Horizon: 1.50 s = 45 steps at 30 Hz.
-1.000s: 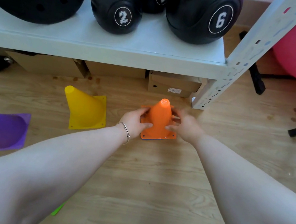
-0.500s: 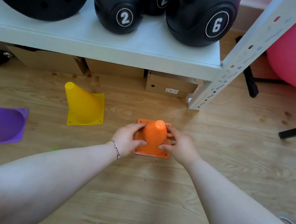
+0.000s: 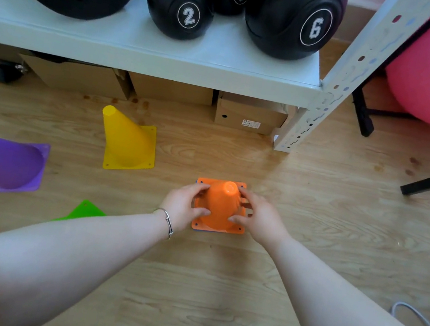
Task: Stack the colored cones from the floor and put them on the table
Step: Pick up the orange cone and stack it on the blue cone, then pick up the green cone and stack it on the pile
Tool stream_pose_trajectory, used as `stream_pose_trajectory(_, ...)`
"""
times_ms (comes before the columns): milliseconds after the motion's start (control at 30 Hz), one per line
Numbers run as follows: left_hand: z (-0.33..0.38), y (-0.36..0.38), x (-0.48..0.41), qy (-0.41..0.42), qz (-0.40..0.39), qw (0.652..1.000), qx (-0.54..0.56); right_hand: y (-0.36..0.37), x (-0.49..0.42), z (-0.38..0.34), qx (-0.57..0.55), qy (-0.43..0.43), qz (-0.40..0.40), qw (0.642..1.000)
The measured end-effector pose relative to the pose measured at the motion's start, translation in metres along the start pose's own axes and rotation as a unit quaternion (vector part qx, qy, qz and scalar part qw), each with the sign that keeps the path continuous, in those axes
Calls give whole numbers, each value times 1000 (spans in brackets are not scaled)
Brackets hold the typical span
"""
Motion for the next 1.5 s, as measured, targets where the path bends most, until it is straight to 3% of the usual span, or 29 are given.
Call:
stream_pose_trajectory(267,5,-3,-1,9,-44,997,-55,-3,5,-13,37,-13,-12,999)
stream_pose_trajectory(433,12,-18,5,35,-48,984,-169,-12,11,-32,69,-55,19,996)
stream_pose_trajectory(567,18,-44,19,80,-2,936,-341,-21,14,-57,94,-108,55,988)
stream_pose_trajectory(667,23,-66,24,75,55,902,-422,-27,14,-83,192,-154,85,965)
stream_pose_trajectory(900,37,-109,41,37,143,879,-454,-19,13,-130,393,-199,104,892)
stream_pose_trajectory(1167,16,-186,93,2,219,859,-463,8,12,-189,397,-265,112,872)
stream_pose_trajectory(1333,-30,-245,149,-88,248,844,-468,43,16,-233,390,-315,85,861)
stream_pose_trajectory(1500,-85,-250,201,-152,229,845,-459,98,29,-260,393,-352,18,849)
Point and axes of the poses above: each hand's wrist, its own x-axis away from the middle knuckle, its own y-axis out of the palm, z = x × y, the point moved 2 cm from there along -x, towards the middle knuckle, and after that the axes turned 6 degrees about z, right-handed, at the moved point
